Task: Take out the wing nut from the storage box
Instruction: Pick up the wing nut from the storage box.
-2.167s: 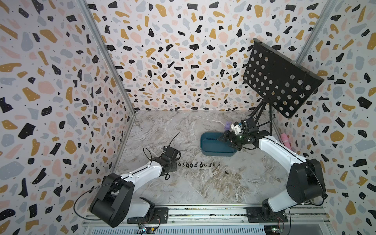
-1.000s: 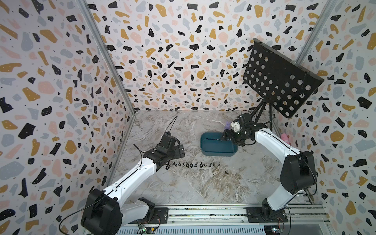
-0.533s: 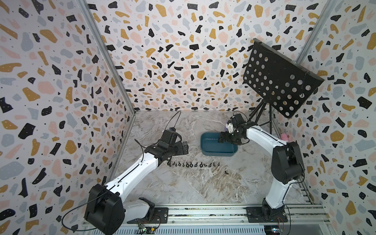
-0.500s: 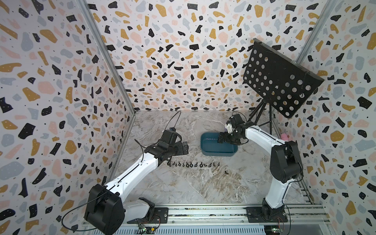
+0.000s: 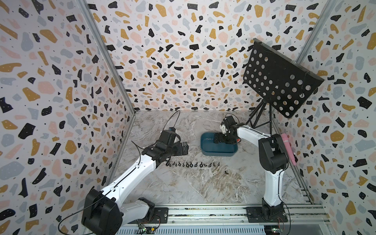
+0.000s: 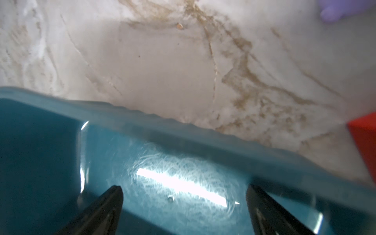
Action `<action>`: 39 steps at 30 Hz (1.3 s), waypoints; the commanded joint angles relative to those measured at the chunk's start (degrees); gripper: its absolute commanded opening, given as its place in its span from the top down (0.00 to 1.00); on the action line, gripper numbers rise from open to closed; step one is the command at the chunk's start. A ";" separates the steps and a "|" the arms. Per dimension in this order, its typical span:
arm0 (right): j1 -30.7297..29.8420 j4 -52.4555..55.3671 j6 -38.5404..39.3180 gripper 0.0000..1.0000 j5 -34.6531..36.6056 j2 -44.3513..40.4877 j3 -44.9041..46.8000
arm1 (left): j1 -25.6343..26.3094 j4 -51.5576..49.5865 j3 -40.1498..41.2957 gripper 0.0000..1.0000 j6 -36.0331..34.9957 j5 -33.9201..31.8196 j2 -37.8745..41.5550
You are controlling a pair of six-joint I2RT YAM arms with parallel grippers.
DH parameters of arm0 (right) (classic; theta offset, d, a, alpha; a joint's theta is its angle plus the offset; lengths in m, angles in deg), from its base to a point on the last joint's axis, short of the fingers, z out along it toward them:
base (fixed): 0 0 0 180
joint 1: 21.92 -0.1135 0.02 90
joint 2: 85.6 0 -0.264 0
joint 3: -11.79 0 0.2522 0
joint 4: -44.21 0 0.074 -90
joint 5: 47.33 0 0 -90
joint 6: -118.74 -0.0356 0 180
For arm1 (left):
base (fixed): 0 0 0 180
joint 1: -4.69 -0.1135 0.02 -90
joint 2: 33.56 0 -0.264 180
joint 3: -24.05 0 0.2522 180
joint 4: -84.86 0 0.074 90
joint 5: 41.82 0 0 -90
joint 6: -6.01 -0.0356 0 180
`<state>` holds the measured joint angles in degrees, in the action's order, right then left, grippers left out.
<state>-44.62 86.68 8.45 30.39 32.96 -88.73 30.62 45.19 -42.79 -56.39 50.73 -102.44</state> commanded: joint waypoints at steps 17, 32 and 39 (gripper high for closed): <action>-4.10 -4.59 -0.87 0.00 0.27 2.15 -1.51 | -0.36 -0.04 0.35 0.00 -1.23 0.43 0.07; -6.23 -2.41 -3.03 0.00 4.67 -3.49 2.00 | -0.34 -0.05 0.74 0.00 -0.84 0.02 0.50; -5.64 -1.99 -0.73 0.04 6.91 -2.49 0.72 | -0.29 -0.03 1.08 0.00 -0.60 0.09 1.18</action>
<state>-50.74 82.20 6.33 35.36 32.41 -86.26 30.62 45.06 -42.35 -56.39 50.73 -102.44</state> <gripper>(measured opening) 0.969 0.992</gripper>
